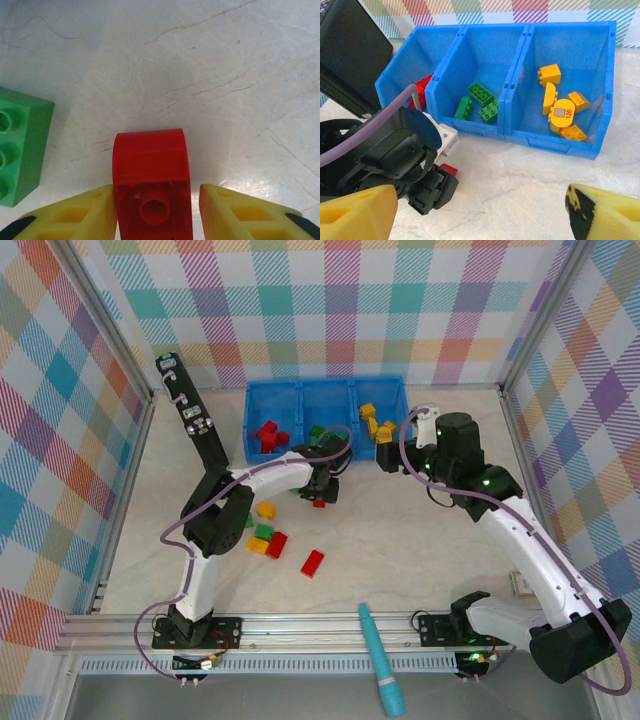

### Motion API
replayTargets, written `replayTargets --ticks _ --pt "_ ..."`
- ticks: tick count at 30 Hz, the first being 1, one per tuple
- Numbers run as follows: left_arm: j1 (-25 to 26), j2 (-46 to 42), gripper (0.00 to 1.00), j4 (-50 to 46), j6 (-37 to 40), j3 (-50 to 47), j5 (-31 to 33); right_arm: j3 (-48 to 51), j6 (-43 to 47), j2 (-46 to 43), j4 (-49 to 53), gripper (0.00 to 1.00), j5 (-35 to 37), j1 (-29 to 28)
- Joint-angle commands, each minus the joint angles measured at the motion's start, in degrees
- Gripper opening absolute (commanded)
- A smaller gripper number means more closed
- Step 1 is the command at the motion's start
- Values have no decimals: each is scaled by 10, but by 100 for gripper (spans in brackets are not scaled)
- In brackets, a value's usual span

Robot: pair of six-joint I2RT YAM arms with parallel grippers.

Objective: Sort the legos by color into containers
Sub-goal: Pick up the lego from the center of the table.

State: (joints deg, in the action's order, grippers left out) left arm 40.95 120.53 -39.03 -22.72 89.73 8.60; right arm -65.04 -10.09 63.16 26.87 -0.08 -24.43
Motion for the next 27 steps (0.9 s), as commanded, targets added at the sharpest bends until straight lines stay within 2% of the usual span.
replayTargets --ticks 1,5,11,13,18,23,27 --pt "-8 15 44 -20 2 4 1 -12 -1 -15 8 87 -1 1" --pt "-8 16 39 -28 3 4 5 -15 0 -15 12 87 -2 1" --pt "-8 -15 22 -39 5 2 24 -35 15 -11 31 87 -21 1" --pt "-9 -29 20 -50 11 6 31 -34 20 -13 37 87 -20 0" --pt "-24 -81 19 -83 34 45 61 -5 16 -24 56 87 -34 0" --pt "-65 -123 19 -105 80 110 93 40 -20 -36 80 86 -45 -9" --pt "-104 -121 20 -102 121 148 101 63 -42 -45 89 86 -25 -30"
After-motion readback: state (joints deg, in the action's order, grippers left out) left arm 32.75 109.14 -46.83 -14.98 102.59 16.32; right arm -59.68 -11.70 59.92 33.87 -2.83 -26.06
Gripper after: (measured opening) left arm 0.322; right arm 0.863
